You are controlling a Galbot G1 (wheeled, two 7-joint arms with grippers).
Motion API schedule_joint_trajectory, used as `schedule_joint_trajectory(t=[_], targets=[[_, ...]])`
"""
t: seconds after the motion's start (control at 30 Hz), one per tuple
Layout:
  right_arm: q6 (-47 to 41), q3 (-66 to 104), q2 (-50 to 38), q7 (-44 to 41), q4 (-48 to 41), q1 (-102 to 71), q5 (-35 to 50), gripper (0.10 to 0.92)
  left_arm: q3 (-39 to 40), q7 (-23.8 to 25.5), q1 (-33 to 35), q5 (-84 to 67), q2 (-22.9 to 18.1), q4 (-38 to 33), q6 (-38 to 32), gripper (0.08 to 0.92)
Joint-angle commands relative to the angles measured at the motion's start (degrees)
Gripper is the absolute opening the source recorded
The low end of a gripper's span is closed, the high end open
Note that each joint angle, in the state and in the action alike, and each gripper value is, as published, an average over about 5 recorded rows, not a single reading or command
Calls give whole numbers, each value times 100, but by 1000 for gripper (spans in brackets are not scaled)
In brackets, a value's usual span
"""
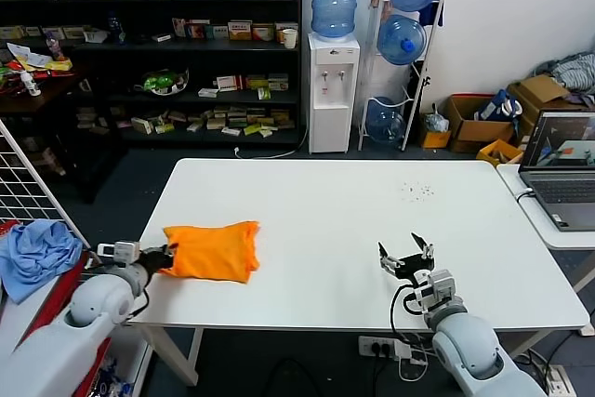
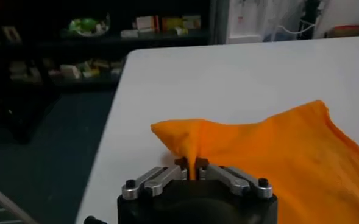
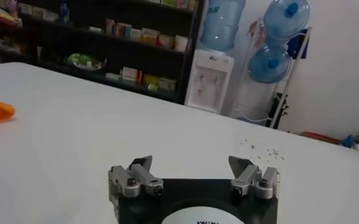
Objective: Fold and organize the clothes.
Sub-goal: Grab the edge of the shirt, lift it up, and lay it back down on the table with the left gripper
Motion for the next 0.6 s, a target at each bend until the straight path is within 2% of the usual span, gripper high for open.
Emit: schedule_joint_trajectory(t=[0.03,0.3,0.6], targets=[[-22,-61,51,81,30,46,-17,823,-113,197,-148,1834,1166,568,-439,154],[-19,-60,88,83,39,18,-27,823,3,459,-459,2651,1702,1017,-820,154],[-46,-124,115,92,24,27,-34,823,224,625,-781,2470,2388,1022,-807,154]])
